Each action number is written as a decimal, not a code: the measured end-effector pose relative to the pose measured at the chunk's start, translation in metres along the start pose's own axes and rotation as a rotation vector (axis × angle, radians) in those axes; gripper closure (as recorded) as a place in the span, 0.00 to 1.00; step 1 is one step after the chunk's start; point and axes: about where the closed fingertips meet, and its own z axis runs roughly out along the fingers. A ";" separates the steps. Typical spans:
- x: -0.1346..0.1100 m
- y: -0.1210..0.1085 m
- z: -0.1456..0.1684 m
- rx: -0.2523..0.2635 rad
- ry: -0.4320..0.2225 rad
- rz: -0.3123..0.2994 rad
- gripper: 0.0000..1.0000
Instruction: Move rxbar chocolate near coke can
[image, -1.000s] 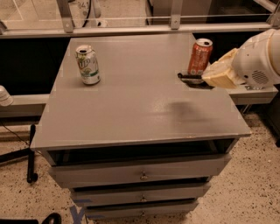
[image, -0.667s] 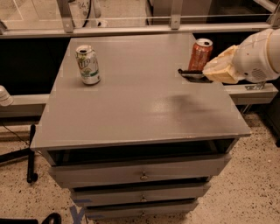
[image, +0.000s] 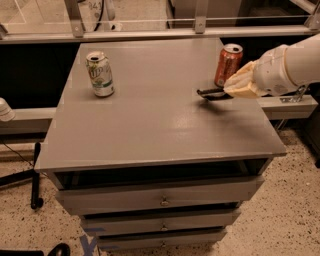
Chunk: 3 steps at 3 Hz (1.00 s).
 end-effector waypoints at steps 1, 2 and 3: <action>0.026 -0.005 0.020 -0.051 0.030 -0.034 1.00; 0.048 -0.013 0.034 -0.088 0.066 -0.063 1.00; 0.061 -0.023 0.036 -0.109 0.099 -0.072 0.83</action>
Offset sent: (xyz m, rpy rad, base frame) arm 0.0512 -0.0445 -0.0618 -0.1564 0.0777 0.0852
